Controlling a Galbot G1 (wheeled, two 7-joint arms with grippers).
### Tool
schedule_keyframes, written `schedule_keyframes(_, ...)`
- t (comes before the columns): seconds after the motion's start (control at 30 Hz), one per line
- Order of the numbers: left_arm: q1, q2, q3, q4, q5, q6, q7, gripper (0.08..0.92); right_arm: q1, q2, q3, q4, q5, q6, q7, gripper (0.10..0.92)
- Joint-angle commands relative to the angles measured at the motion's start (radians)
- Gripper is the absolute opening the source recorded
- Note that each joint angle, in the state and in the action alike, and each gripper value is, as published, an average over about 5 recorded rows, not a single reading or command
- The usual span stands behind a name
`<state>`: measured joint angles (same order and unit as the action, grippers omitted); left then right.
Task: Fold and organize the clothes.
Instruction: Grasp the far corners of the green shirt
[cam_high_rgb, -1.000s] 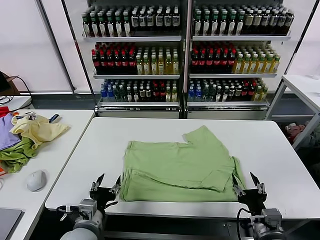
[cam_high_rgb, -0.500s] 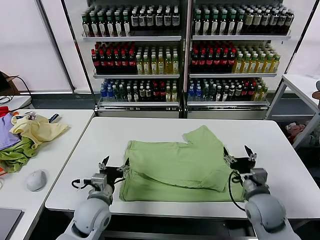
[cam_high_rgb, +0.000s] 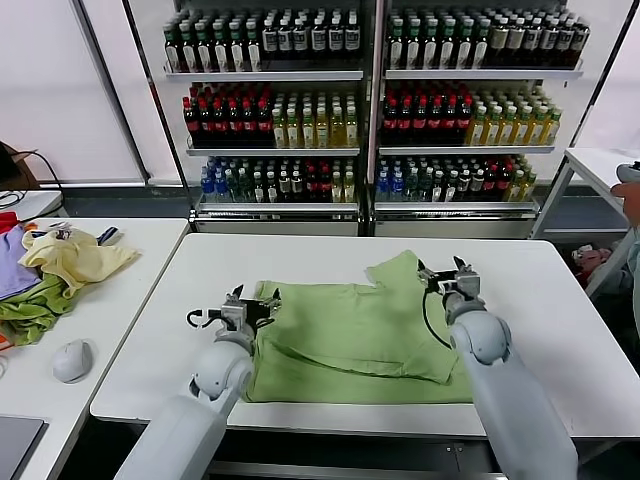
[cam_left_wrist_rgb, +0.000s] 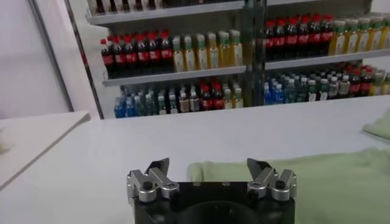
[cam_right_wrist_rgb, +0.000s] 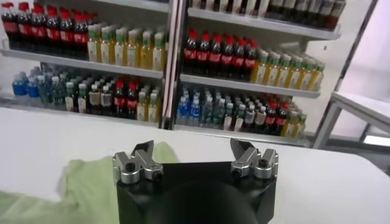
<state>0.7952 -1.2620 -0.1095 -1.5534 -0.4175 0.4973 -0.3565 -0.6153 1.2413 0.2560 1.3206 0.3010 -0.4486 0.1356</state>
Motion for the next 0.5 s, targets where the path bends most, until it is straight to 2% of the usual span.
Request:
schedule_keyframes(0.03, -0.187, -0.039, 0.049, 0.280, -0.011, -0.009, 0.001, 0.823, 0.207, 0.063, -0.066, -0.332, -0.006, 0.005, -0.010, 0.823)
schedule_keyframes(0.37, -0.178, -0.041, 0.065, 0.282, -0.041, 0.003, 0.011, 0.823, 0.236, 0.113, -0.054, -0.443, -0.003, 0.000, -0.053, 0.823)
schedule_keyframes(0.5, -0.172, -0.036, 0.072, 0.271, -0.057, 0.003, 0.018, 0.812, 0.229, 0.117, -0.056, -0.446, 0.012, -0.009, -0.072, 0.780)
